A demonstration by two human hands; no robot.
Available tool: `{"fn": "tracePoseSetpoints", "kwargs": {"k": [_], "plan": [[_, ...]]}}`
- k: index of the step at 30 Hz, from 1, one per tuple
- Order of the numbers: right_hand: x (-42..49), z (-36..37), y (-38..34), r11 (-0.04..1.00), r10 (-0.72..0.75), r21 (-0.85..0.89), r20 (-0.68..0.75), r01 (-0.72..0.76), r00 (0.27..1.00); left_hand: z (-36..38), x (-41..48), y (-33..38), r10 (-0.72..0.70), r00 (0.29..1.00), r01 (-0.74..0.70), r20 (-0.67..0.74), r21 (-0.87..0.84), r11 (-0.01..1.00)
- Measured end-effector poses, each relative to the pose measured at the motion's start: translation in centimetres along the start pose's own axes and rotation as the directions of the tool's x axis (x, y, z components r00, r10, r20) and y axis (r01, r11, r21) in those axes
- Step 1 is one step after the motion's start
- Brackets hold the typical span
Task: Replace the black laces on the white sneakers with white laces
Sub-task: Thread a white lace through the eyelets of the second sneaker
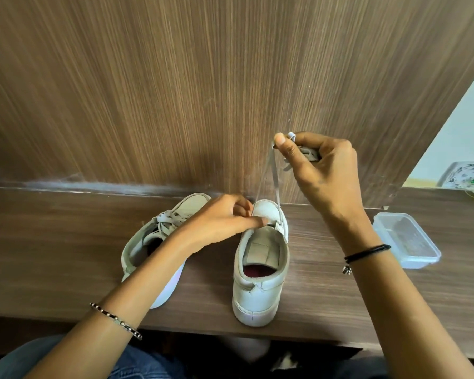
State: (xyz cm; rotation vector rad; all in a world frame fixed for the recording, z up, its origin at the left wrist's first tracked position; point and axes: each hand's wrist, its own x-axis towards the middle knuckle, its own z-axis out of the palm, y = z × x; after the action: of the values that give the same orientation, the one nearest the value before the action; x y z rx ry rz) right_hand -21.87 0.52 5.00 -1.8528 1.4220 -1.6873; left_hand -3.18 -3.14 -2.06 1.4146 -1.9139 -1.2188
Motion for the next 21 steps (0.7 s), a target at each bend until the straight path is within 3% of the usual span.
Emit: {"fn": "tracePoseSetpoints", "kwargs": {"k": [3, 8, 12, 21], "plan": [[0.7, 0.3, 0.1, 0.968, -0.130, -0.222, -0.052, 0.116, 0.990, 0.2, 0.3, -0.1, -0.021, 0.999, 0.021, -0.029, -0.008, 1.000], [2.1, 0.8, 0.0, 0.824, -0.308, -0.519, -0.078, 0.225, 0.948, 0.3, 0.3, 0.3, -0.041, 0.998, 0.042, -0.040, 0.024, 0.999], [2.3, 1.2, -0.3, 0.782, -0.377, -0.557, -0.063, 0.281, 0.924, 0.3, 0.4, 0.0, -0.008, 0.999, 0.011, -0.053, 0.048, 0.999], [0.8, 0.2, -1.1, 0.818, -0.311, -0.492, 0.055, 0.297, 0.949, -0.7, 0.1, 0.9, 0.041, 0.991, -0.029, -0.127, 0.100, 0.995]]}}
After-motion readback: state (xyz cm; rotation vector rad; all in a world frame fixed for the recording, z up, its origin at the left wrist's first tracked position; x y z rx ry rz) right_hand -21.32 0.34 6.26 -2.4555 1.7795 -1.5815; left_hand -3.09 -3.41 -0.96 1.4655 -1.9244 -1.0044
